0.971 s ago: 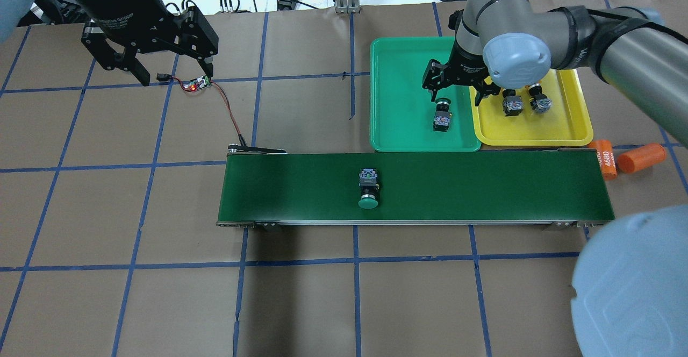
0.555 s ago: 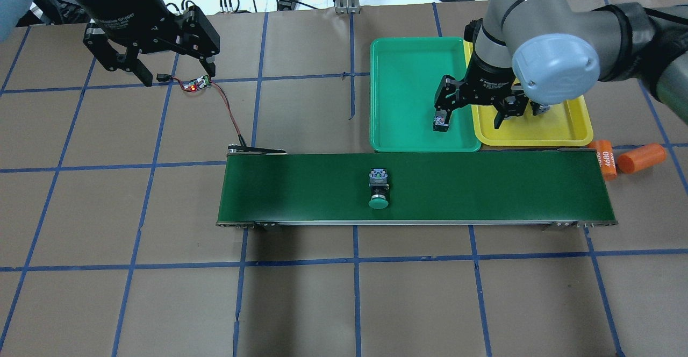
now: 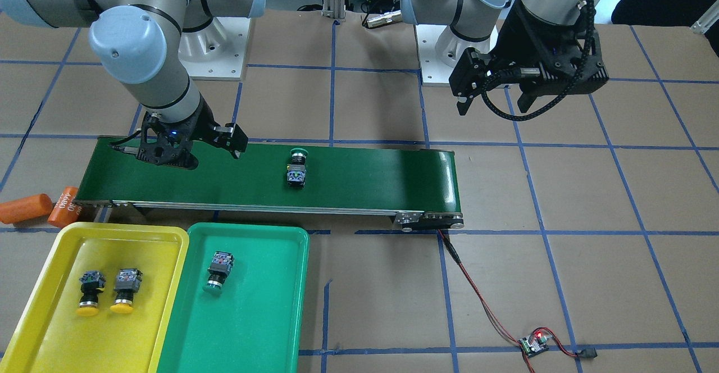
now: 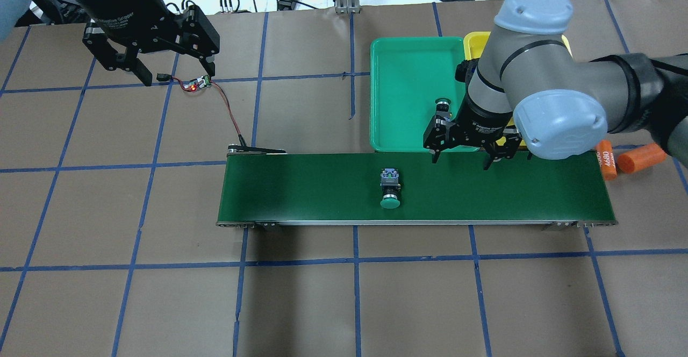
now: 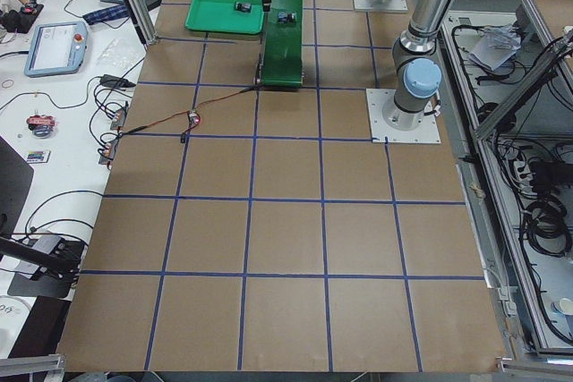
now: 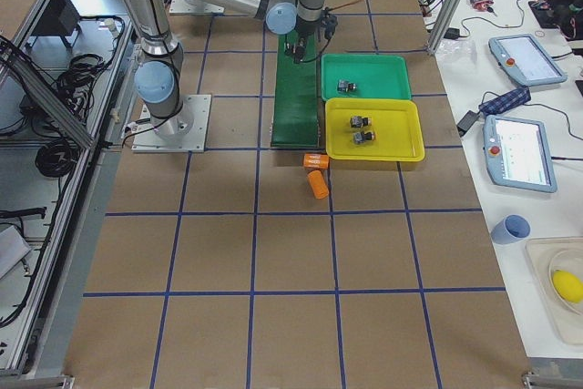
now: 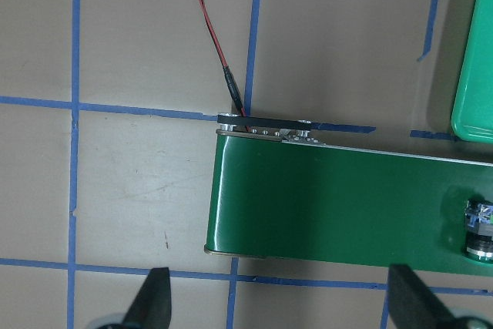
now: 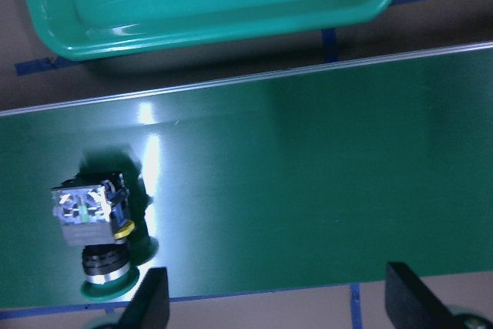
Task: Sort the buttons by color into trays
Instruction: 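Move the right gripper to the second green button and grasp it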
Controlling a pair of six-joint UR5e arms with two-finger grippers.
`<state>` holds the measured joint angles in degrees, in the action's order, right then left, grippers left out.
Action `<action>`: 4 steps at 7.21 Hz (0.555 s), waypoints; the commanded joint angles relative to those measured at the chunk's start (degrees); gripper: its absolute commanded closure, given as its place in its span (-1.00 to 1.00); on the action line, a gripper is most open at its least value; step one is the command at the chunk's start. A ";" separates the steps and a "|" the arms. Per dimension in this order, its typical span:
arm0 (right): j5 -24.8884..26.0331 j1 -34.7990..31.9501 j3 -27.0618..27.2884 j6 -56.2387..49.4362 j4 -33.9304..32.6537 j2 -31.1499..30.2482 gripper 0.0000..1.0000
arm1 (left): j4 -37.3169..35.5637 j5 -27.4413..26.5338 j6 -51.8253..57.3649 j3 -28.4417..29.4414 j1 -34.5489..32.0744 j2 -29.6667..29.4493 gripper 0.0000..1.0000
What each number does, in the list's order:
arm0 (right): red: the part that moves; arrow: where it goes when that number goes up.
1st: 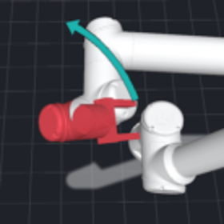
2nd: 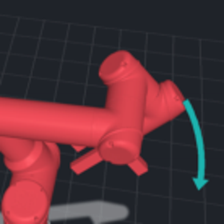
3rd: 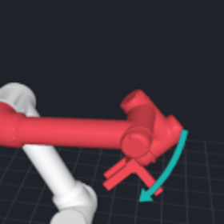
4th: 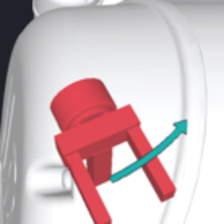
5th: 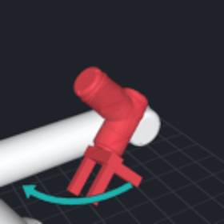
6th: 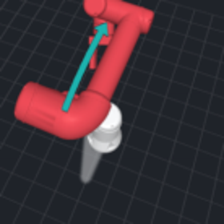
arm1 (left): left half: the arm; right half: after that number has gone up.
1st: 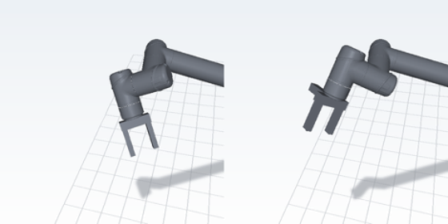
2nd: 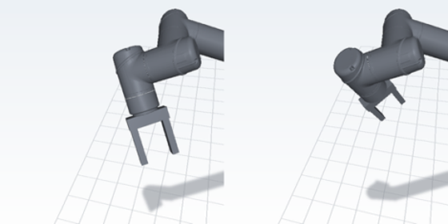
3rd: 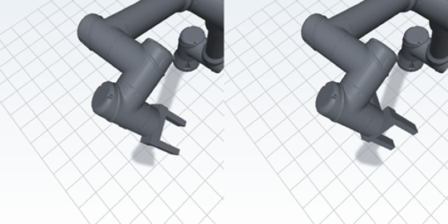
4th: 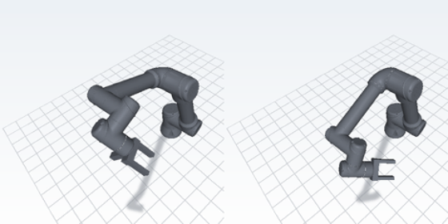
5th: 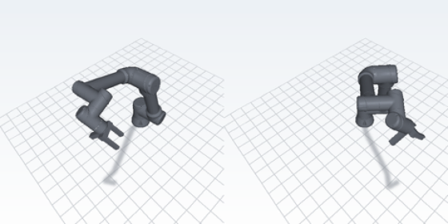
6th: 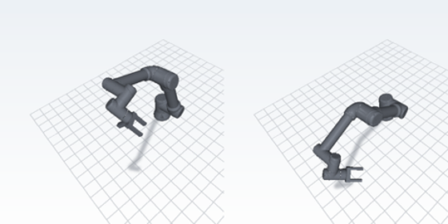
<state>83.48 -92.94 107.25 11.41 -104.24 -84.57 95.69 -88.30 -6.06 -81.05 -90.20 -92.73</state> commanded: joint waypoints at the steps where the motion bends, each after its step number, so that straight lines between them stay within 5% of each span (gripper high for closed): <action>1: -2.36 -1.10 0.42 0.10 -1.67 1.86 -1.00 | 0.02 0.15 0.00 -0.08 -0.07 -0.08 -1.00; 4: -2.45 -4.43 0.42 0.80 -6.77 7.05 -1.00 | 0.02 0.06 0.00 0.01 -0.07 0.10 -1.00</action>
<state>81.16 -96.37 107.66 11.83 -109.66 -79.34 95.71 -88.26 -6.09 -81.05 -90.26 -92.55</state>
